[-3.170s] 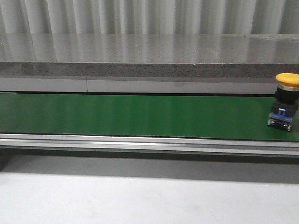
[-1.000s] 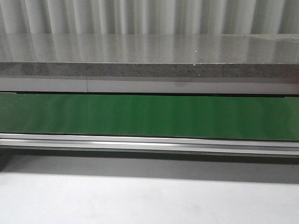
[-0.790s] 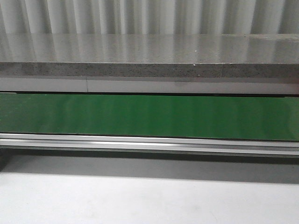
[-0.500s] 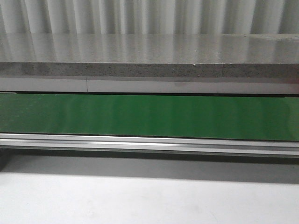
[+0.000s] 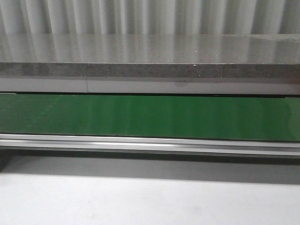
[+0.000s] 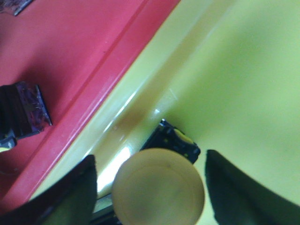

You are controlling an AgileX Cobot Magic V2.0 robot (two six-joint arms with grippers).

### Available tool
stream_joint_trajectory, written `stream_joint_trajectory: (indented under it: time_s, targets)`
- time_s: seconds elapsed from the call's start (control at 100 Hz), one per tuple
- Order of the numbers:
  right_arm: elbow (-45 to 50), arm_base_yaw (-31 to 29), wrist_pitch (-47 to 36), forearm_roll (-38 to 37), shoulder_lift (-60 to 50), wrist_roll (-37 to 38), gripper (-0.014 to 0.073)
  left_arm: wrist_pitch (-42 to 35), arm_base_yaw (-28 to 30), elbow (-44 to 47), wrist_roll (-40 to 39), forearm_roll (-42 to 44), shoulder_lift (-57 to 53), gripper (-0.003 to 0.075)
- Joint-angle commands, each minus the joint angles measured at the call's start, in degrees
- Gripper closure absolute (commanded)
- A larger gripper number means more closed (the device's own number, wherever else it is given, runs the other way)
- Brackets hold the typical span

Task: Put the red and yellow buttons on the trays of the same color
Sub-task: 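Lower the yellow button into the yellow tray and open the right gripper, then raise the right gripper back above the belt end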

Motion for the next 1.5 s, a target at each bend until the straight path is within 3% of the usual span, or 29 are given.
stream_joint_trajectory:
  time_s: [0.0,0.19,0.31,0.42,0.61,1.21,1.49]
  targets:
    - [-1.48,-0.25,-1.30,0.17,-3.95,0.01,0.0035,-3.84,-0.35,-1.72,0.04,-0.79,0.09,0.0741]
    - [-1.48,-0.19,1.48,0.17,-11.10,-0.05,0.0039,-3.84,-0.35,-1.72,0.04,-0.79,0.09,0.0741]
    - [-1.24,0.98,2.97,0.11,-16.21,-0.98,0.0099,-3.84,-0.35,-1.72,0.04,-0.79,0.09,0.0741]
    - [-0.34,4.25,3.86,0.11,-20.51,-1.96,0.0253,-3.84,-0.35,-1.72,0.04,-0.79,0.09,0.0741]
    - [2.27,13.61,6.41,0.11,-26.72,-6.00,0.0664,-3.84,-0.35,-1.72,0.04,-0.79,0.09,0.0741]
    - [13.68,44.90,9.92,0.11,-42.42,-22.21,0.0659,-3.84,-0.35,-1.72,0.04,-0.79,0.09,0.0741]
    - [22.11,51.03,7.01,0.11,-56.32,-22.21,0.0659,-3.84,-0.35,-1.72,0.04,-0.79,0.09,0.0741]
